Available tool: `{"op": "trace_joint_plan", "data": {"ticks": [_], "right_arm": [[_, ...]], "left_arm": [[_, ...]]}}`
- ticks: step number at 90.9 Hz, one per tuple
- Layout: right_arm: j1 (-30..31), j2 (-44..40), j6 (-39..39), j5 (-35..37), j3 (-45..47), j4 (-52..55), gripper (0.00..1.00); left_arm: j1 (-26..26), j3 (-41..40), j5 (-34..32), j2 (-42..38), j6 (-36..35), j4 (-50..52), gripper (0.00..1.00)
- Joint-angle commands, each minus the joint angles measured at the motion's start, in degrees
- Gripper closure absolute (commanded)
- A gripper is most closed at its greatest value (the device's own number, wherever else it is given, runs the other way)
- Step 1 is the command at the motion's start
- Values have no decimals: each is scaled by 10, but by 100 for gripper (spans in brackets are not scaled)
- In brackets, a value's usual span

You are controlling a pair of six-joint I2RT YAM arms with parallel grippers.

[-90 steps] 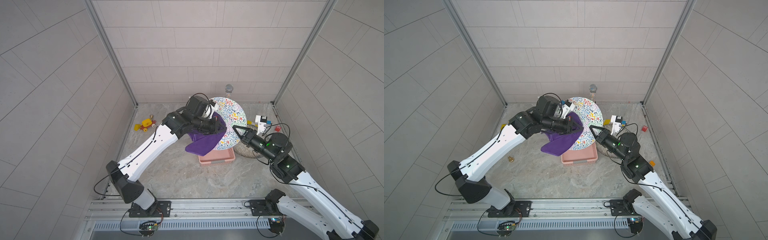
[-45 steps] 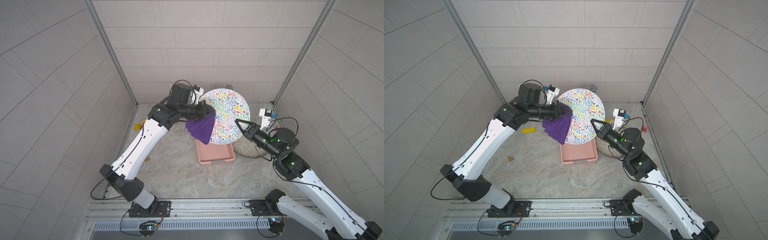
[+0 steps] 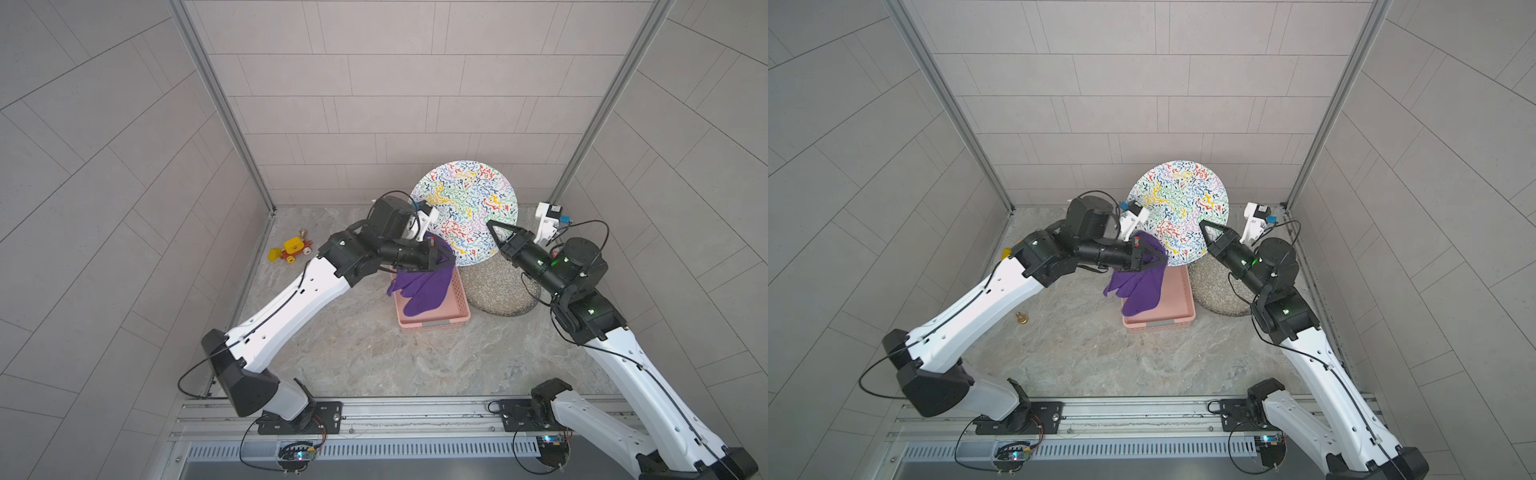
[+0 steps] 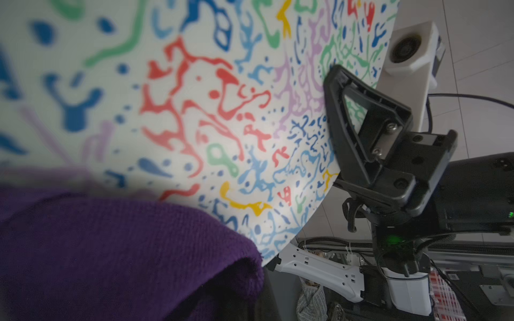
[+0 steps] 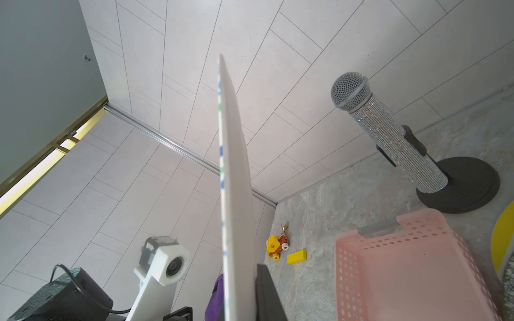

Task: Wipe the wet plate dry
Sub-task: Wipe the plate with towel.

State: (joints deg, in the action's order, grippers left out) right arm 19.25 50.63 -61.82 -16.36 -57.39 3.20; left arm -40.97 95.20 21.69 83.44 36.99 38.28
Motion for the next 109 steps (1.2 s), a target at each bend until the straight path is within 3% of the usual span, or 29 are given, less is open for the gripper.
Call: {"op": "trace_joint_plan", "data": {"ticks": [1,8,16,30,45,60,68,83,92,109], "right_arm": [[13,-18,-5,-128,-53,-74,100],[47,-29,22,-154,-41,-35,100],[87,-49,43,-136,-17,-27,100],[95,-43,43,-136,-20,-44,100],[79,-17,54,-108,-71,-58,100],[-22,11,-71,-103,-77,-162,100],[-67,18,-150,-108,-67,-221,100],[-104,11,-240,-98,-50,-278,100],[-104,10,-301,-85,-28,-343,100],[-97,22,-367,-110,2,-417,100]], "left_arm": [[71,0,-27,-22,39,-8,100],[80,64,-39,-2,11,5,100],[74,146,-5,48,6,14,100],[10,200,11,119,-9,19,100],[-61,180,-1,134,-5,14,100],[-64,64,-35,55,24,-18,100],[-34,-34,-47,-17,90,-85,100],[98,-186,48,-117,323,-326,100],[137,-174,70,-133,376,-367,100],[139,-124,92,-105,512,-517,100]]}}
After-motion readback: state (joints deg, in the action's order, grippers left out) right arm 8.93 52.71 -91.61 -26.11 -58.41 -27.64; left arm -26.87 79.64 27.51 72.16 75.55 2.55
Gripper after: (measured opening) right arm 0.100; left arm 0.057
